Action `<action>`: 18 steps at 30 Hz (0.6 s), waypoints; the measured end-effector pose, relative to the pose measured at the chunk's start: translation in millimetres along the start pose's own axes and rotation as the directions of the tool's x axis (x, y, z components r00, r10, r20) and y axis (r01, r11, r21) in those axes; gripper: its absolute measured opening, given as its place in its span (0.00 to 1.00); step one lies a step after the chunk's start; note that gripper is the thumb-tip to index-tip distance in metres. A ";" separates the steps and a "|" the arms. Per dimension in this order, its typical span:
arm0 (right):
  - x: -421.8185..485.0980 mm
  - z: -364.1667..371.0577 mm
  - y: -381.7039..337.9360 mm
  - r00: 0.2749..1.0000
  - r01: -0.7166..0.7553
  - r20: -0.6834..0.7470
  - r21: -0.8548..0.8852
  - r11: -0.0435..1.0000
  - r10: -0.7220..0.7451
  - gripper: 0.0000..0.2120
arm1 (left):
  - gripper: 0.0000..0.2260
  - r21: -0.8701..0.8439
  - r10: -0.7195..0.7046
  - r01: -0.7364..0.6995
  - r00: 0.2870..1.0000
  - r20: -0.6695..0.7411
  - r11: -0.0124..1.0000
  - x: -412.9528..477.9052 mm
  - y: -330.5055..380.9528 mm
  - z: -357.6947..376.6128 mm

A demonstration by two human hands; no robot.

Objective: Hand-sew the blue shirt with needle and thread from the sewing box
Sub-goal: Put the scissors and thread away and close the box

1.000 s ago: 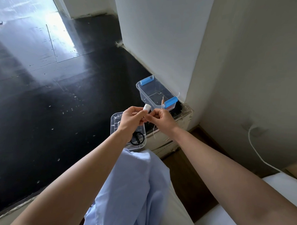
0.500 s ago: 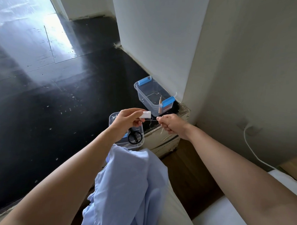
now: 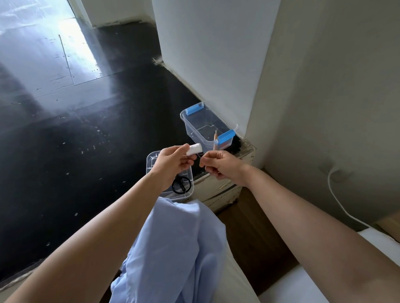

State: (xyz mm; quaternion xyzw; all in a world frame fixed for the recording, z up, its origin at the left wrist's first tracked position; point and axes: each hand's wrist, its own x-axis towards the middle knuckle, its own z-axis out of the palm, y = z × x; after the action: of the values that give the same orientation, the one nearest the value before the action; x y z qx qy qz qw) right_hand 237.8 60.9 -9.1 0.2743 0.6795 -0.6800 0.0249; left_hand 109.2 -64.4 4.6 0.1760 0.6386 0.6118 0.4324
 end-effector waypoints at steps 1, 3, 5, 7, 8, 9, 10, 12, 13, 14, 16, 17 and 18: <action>1.0 -1.8 1.2 0.999 -0.024 -0.030 0.011 1.000 0.024 0.07 | 0.07 -0.001 0.020 -0.020 0.998 0.062 1.000 -1.9 0.7 -0.9; 1.3 -5.3 0.4 0.994 -0.060 -0.089 0.024 0.998 0.062 0.07 | 0.06 0.098 0.051 -0.067 0.986 0.162 0.993 -3.9 0.4 -3.5; 0.8 -7.2 -2.2 0.990 -0.039 -0.134 0.044 0.998 0.045 0.07 | 0.04 0.284 0.043 -0.094 0.982 0.182 0.954 -2.5 -1.2 -4.3; -0.5 -4.6 -6.5 0.985 0.042 -0.166 -0.013 0.999 -0.044 0.07 | 0.02 0.430 0.054 -0.099 0.992 0.114 0.897 1.5 -3.6 -2.4; -1.7 -2.1 -7.9 0.980 0.086 -0.175 -0.068 0.994 -0.096 0.07 | 0.02 0.458 0.077 -0.097 0.995 0.061 0.884 4.1 -4.7 -0.3; -2.4 0.8 -7.9 0.974 0.127 -0.174 -0.118 0.985 -0.147 0.07 | 0.03 0.461 0.105 -0.095 0.994 0.005 0.882 6.0 -5.4 2.0; -2.6 3.3 -6.9 0.969 0.160 -0.163 -0.154 0.975 -0.185 0.07 | 0.03 0.444 0.128 -0.095 0.991 -0.045 0.891 7.9 -6.0 4.5; -1.0 5.5 -2.1 0.969 0.170 -0.147 -0.185 0.968 -0.198 0.08 | 0.07 0.363 0.131 -0.085 0.986 -0.105 0.928 10.8 -8.0 8.5; 1.0 5.0 0.9 0.968 0.156 -0.163 -0.200 0.967 -0.190 0.08 | 0.08 0.314 0.118 -0.077 0.986 -0.114 0.946 11.8 -8.8 9.7; 2.6 3.9 4.0 0.961 0.142 -0.204 -0.222 0.965 -0.188 0.07 | 0.09 0.276 0.104 -0.070 0.988 -0.110 0.959 12.1 -9.6 10.3; 6.2 0.2 10.5 0.934 0.151 -0.287 -0.232 0.961 -0.215 0.09 | 0.09 0.241 0.086 -0.061 0.991 -0.097 0.969 13.3 -10.6 11.0; 7.5 -2.3 13.3 0.928 0.179 -0.286 -0.215 0.960 -0.237 0.12 | 0.09 0.232 0.077 -0.054 0.993 -0.091 0.971 14.1 -10.8 11.1; 8.1 -5.0 15.2 0.932 0.207 -0.260 -0.193 0.959 -0.254 0.16 | 0.10 0.222 0.062 -0.042 0.995 -0.082 0.974 15.6 -10.8 11.6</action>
State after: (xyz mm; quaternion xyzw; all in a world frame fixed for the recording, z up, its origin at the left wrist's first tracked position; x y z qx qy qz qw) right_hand 238.8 67.3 -25.8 0.2835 0.7568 -0.5744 -0.1302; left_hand 112.6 -47.5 -9.4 0.2123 0.7158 0.5557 0.3656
